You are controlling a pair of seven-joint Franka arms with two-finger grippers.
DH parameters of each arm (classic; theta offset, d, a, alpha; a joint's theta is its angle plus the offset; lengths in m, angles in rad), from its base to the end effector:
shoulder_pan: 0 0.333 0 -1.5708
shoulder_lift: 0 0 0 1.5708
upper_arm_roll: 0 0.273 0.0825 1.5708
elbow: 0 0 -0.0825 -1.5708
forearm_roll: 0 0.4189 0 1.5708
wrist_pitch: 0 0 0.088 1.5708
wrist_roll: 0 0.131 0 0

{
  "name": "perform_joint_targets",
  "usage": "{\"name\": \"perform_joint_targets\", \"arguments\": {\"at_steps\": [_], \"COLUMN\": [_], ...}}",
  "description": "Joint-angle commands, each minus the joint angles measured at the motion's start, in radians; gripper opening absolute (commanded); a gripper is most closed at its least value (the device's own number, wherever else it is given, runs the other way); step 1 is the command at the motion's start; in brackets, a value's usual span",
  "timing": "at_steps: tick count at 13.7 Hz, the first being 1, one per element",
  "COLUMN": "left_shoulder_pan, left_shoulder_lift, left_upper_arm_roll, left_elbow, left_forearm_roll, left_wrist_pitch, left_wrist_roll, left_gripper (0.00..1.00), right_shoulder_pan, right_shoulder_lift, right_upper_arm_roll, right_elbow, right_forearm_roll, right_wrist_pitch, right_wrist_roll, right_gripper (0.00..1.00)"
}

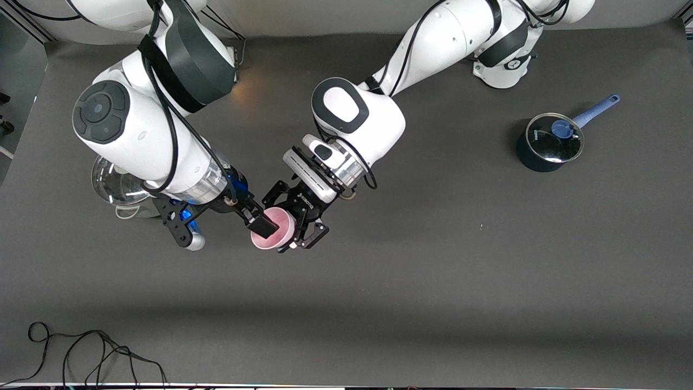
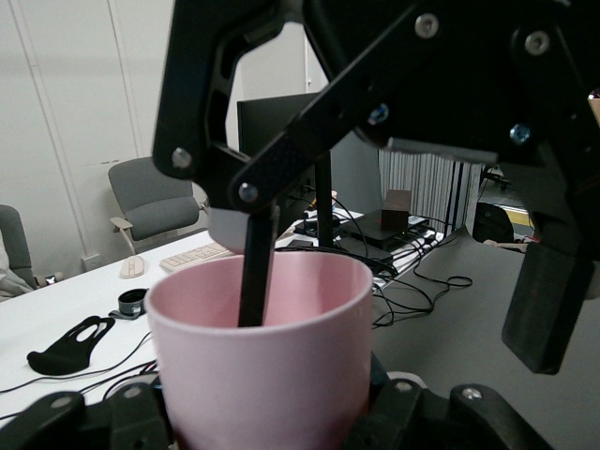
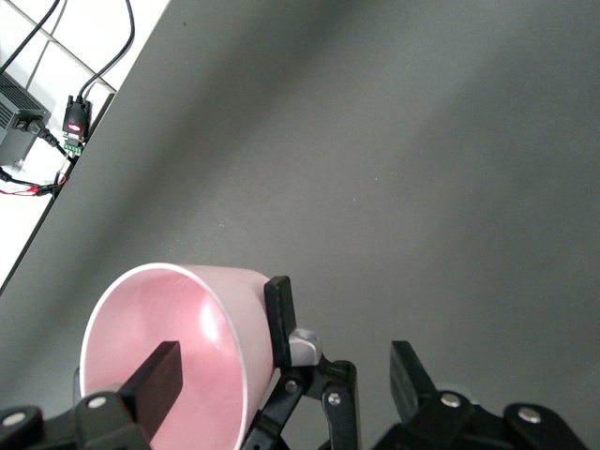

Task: Transfer pink cup from left to right arm
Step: 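Close the right gripper on the pink cup's rim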

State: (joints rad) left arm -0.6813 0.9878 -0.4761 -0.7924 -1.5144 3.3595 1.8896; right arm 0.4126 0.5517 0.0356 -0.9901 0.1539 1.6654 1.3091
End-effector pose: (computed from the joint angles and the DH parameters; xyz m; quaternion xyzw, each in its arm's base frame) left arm 0.5808 -0.5740 0.3848 0.7129 -0.3110 0.5799 0.2424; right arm 0.6556 0.3283 0.4997 -0.9013 0.4201 0.0267 0.1025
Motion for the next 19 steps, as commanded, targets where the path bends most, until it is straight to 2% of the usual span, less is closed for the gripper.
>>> {"name": "perform_joint_targets", "arguments": {"at_steps": [1, 6, 7, 8, 9, 11, 12, 13, 19], "left_shoulder_pan": [-0.014, -0.014, -0.014, -0.014, -0.014, -0.014, -0.014, -0.014, -0.014], "left_shoulder_lift": [-0.014, -0.014, -0.014, -0.014, -0.014, -0.014, -0.014, -0.014, -0.014], "left_upper_arm_roll": [0.016, 0.014, 0.014, 0.014, 0.014, 0.014, 0.014, 0.014, 0.016], "left_elbow": [-0.001, -0.002, -0.002, -0.001, -0.001, -0.001, -0.001, -0.002, -0.002], "left_forearm_roll": [0.008, 0.008, 0.007, 0.008, 0.007, 0.007, 0.008, 0.008, 0.008], "left_wrist_pitch": [0.014, 0.014, 0.014, 0.014, 0.014, 0.014, 0.014, 0.014, 0.014], "left_wrist_roll": [-0.026, -0.027, -0.027, -0.027, -0.027, -0.027, -0.027, -0.027, -0.027], "left_gripper": [0.00, 0.00, 0.00, 0.00, 0.00, 0.00, 0.00, 0.00, 0.00], "right_shoulder_pan": [-0.009, -0.011, -0.011, -0.011, -0.011, -0.011, -0.011, -0.011, -0.011], "right_shoulder_lift": [0.002, 0.001, 0.001, 0.001, 0.001, 0.001, 0.001, -0.001, -0.001], "right_upper_arm_roll": [0.004, 0.003, 0.006, 0.006, 0.007, 0.007, 0.007, 0.007, 0.006], "right_elbow": [0.039, 0.044, 0.044, 0.044, 0.042, 0.042, 0.042, 0.042, 0.044], "right_forearm_roll": [0.015, 0.010, 0.010, 0.010, 0.010, 0.010, 0.010, 0.010, 0.006], "right_wrist_pitch": [-0.036, -0.067, -0.067, -0.067, -0.067, -0.068, -0.070, -0.070, -0.070], "right_wrist_roll": [0.015, 0.010, 0.010, 0.010, 0.010, 0.012, 0.012, 0.012, 0.010], "right_gripper": [0.98, 0.98, 0.96, 0.90, 0.75, 0.33, 0.09, 0.00, 0.00]}}
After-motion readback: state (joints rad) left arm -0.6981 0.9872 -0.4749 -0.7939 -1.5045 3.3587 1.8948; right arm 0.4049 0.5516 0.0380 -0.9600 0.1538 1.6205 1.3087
